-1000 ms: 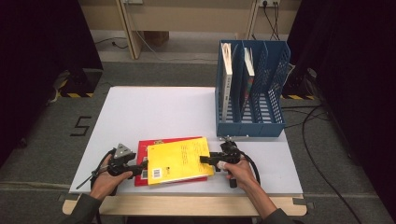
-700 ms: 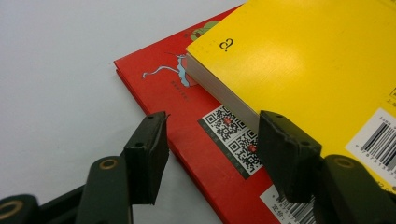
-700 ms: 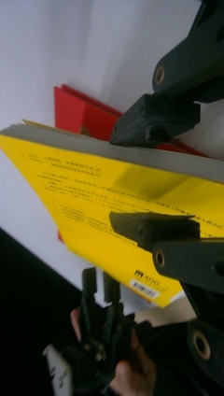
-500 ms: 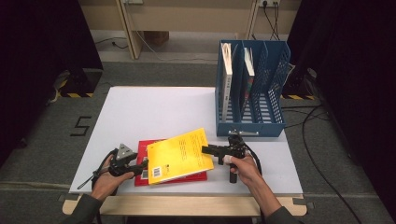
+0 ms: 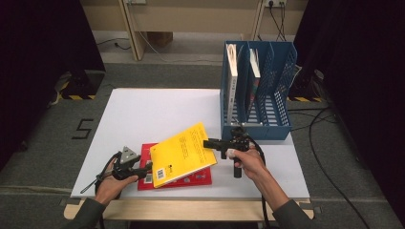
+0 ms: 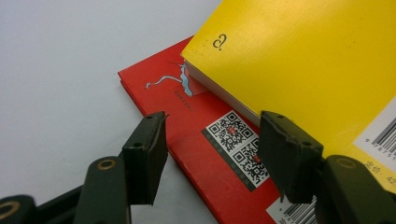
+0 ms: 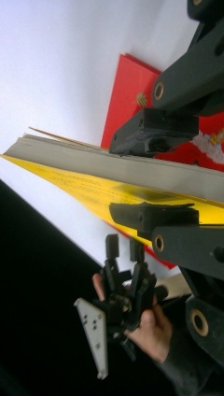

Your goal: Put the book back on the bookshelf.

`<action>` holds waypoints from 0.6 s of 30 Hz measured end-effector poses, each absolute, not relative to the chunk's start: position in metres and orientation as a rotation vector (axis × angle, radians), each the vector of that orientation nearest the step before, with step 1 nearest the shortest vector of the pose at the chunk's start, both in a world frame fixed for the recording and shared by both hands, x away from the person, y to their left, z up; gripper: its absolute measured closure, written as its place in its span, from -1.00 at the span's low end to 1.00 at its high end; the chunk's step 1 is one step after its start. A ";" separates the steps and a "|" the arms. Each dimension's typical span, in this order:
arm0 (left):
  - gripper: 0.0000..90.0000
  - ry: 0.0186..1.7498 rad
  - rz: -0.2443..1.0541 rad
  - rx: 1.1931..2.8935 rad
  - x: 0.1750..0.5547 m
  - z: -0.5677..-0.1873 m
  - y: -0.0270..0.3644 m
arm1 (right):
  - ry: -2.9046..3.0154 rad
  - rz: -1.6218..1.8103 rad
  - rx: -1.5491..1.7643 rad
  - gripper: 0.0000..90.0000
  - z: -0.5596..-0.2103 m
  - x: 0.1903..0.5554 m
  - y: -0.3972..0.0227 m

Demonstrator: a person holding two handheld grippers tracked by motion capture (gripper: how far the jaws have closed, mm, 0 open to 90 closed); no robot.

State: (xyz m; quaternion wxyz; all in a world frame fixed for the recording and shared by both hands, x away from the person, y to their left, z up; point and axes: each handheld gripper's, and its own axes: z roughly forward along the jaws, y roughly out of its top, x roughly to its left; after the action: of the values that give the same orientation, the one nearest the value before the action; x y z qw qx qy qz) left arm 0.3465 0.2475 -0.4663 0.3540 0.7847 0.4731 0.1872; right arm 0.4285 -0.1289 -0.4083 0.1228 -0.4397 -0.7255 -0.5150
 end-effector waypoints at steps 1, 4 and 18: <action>-0.09 1.225 0.485 2.031 0.347 -0.466 0.248 | -2.140 -1.485 -1.273 0.46 -0.405 0.430 -0.127; -0.10 1.226 0.487 2.025 0.347 -0.467 0.248 | -2.139 -1.465 -1.268 0.45 -0.399 0.432 -0.125; -0.42 1.226 0.476 2.016 0.350 -0.469 0.248 | -2.385 -1.237 -1.074 0.48 -0.375 0.434 -0.084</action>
State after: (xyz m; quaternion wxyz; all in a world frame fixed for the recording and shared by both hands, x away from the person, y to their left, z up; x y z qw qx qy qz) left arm 0.3499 0.2479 -0.4688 0.3590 0.7816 0.4755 0.1845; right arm 0.4343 -0.0844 -0.3747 0.1238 -0.3682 -0.8180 -0.4243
